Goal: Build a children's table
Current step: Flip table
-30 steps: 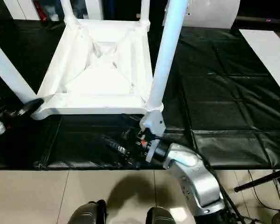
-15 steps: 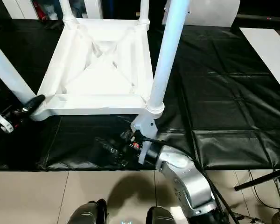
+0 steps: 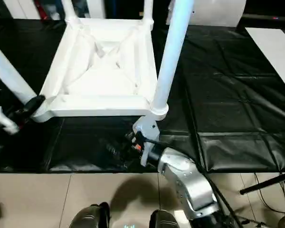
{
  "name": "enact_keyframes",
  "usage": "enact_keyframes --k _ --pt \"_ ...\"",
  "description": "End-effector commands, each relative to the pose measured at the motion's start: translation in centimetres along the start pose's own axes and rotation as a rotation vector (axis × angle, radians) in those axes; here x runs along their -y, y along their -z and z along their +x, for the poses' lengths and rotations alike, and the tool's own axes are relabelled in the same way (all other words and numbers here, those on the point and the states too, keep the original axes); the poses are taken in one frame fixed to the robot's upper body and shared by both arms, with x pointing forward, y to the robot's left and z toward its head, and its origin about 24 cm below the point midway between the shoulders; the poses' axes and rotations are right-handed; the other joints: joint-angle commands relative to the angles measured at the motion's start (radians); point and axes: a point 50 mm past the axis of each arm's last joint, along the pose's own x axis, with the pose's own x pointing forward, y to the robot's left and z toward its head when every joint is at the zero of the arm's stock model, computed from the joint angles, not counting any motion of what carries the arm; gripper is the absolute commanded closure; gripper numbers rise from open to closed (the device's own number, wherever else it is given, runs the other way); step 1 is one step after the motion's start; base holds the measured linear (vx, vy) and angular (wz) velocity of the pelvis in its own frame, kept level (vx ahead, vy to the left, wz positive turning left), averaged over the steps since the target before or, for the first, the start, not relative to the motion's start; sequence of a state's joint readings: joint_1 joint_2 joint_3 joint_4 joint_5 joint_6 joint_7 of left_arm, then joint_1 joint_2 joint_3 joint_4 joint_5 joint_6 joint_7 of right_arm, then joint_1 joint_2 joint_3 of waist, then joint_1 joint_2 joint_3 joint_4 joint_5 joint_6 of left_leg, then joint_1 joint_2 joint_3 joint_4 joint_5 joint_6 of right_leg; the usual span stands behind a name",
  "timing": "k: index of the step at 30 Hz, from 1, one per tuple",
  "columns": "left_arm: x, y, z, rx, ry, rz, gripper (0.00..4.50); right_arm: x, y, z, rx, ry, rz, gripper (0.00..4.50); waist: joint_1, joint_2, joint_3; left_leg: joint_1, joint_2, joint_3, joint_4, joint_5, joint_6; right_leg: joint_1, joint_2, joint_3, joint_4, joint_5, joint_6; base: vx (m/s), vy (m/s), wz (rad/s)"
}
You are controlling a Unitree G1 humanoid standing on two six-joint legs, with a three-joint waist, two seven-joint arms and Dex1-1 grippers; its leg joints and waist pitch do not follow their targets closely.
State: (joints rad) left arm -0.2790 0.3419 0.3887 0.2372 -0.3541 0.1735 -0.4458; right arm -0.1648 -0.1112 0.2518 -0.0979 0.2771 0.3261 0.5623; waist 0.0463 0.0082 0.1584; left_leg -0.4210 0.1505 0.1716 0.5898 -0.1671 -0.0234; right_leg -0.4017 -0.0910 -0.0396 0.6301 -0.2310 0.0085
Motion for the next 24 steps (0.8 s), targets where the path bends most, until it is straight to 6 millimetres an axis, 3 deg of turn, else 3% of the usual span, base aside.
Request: enact_keyframes --k 1,3,5,7,8,9,11,14,20,22,24 --pt "1.1 2.1 -0.7 -0.04 -0.036 -0.226 2.43 0.8 -0.3 0.0 0.008 0.064 0.019 0.0 -0.002 -0.004 -0.062 0.027 0.078 -0.028 -0.087 -0.204 0.055 0.035 -0.069 0.049 -0.071 -0.041 -0.264 0.0 0.0 0.0" --pt "2.5 2.6 -1.0 -0.044 -0.028 -0.297 2.43 0.9 -0.5 0.2 0.029 0.092 0.047 0.0 -0.006 -0.003 -0.064 0.026 0.077 -0.026 -0.082 -0.159 0.075 0.035 -0.066 0.048 -0.065 0.006 -0.268 0.0 0.0 0.0" --pt "4.2 2.7 -1.3 -0.048 -0.002 -0.369 2.43 1.1 -0.8 0.7 0.055 0.126 0.081 0.0 -0.012 -0.016 -0.062 0.025 0.074 -0.021 -0.076 -0.126 0.103 0.034 -0.066 0.048 -0.067 0.021 -0.279 0.0 0.0 0.0" --pt "5.0 2.6 -1.3 -0.057 0.019 -0.404 2.43 1.3 -1.1 1.0 0.07 0.15 0.108 0.0 -0.01 -0.013 -0.06 0.026 0.072 -0.02 -0.075 -0.117 0.117 0.032 -0.065 0.048 -0.07 -0.006 -0.273 0.0 0.0 0.0" --pt "5.1 2.6 -1.3 -0.061 0.023 -0.408 2.43 1.3 -1.1 1.0 0.073 0.153 0.114 0.0 -0.01 -0.011 -0.059 0.028 0.072 -0.019 -0.074 -0.118 0.115 0.03 -0.063 0.048 -0.07 -0.016 -0.271 0.0 0.0 0.0" --pt "5.4 2.6 -1.3 -0.067 0.03 -0.413 2.43 1.4 -1.2 1.1 0.077 0.158 0.124 0.0 -0.011 -0.017 -0.056 0.027 0.072 -0.02 -0.077 -0.129 0.112 0.029 -0.06 0.047 -0.072 -0.046 -0.261 0.0 0.0 0.0" --pt "6.5 2.8 -1.6 -0.105 0.082 -0.425 2.43 1.7 -1.5 1.6 0.102 0.189 0.157 0.0 -0.011 -0.014 -0.054 0.033 0.077 -0.022 -0.083 -0.159 0.087 0.024 -0.056 0.047 -0.076 -0.094 -0.24 0.0 0.0 0.0" --pt "7.9 3.0 -2.0 -0.137 0.131 -0.441 2.43 2.4 -2.2 2.1 0.157 0.236 0.23 0.0 -0.015 -0.017 -0.055 0.035 0.077 -0.022 -0.085 -0.155 0.072 0.025 -0.056 0.048 -0.072 -0.066 -0.233 0.0 0.0 0.0" --pt "10.8 3.2 -2.4 -0.181 0.227 -0.512 2.43 3.0 -2.5 3.4 0.206 0.266 0.356 0.0 -0.008 -0.02 -0.057 0.036 0.074 -0.016 -0.08 -0.1 0.086 0.026 -0.054 0.047 -0.069 -0.004 -0.22 0.0 0.0 0.0" --pt "11.2 3.2 -2.4 -0.184 0.233 -0.517 2.43 3.1 -2.5 3.7 0.214 0.276 0.383 0.0 -0.004 -0.026 -0.057 0.035 0.073 -0.014 -0.079 -0.11 0.08 0.027 -0.054 0.048 -0.071 -0.02 -0.214 0.0 0.0 0.0" --pt "11.6 3.2 -2.3 -0.187 0.242 -0.523 2.43 3.1 -2.7 4.1 0.243 0.272 0.42 0.0 -0.005 -0.025 -0.057 0.034 0.073 -0.015 -0.082 -0.13 0.071 0.027 -0.055 0.048 -0.073 -0.053 -0.206 0.0 0.0 0.0"
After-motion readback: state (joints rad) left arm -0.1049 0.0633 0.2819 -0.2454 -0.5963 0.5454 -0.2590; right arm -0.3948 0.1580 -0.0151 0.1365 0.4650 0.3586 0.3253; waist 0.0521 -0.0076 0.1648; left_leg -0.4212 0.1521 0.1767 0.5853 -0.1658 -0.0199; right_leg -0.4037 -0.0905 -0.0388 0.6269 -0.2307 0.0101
